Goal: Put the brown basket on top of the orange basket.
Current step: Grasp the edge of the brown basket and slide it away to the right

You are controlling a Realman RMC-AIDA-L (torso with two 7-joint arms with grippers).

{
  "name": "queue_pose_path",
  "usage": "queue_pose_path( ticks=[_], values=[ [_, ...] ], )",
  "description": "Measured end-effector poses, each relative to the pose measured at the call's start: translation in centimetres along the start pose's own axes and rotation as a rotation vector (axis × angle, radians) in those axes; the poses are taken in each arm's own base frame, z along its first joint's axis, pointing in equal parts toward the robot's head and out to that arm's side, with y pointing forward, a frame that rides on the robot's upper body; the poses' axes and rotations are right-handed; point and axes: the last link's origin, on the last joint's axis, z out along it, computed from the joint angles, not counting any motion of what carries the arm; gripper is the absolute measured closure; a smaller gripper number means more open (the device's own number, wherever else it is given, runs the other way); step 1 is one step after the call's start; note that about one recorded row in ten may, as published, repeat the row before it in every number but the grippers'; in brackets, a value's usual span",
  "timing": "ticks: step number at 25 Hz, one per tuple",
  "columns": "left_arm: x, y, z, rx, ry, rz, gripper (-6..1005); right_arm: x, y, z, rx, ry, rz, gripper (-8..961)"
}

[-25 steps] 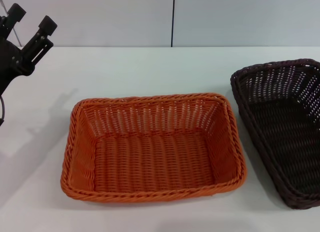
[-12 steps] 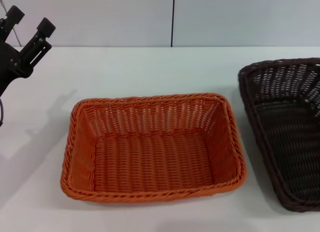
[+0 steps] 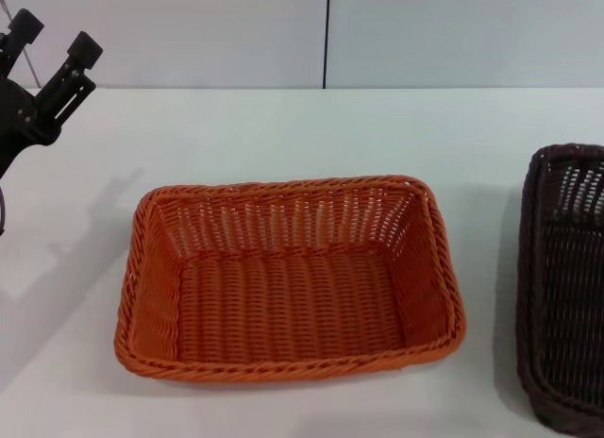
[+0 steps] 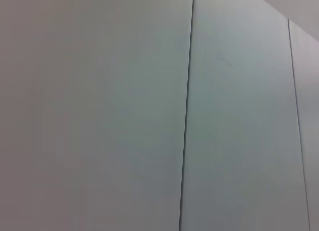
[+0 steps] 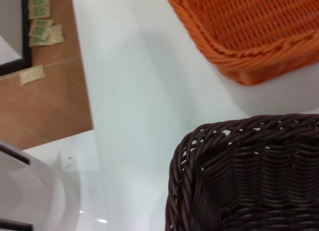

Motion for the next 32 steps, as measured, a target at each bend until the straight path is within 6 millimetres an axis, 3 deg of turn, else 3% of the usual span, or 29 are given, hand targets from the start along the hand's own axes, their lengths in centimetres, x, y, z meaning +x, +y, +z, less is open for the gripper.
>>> queue_pose_path(
  ticks=[18,32],
  values=[
    [0.0,-0.3,0.5,0.009,-0.002,0.007,174,-1.8,2.3,1.9,-0.171,0.018,-0.086,441],
    [-0.1,-0.6,1.0,0.019,-0.011,0.009,176,-2.7,2.9,3.0,-0.241,0.017,-0.114,436]
  ],
)
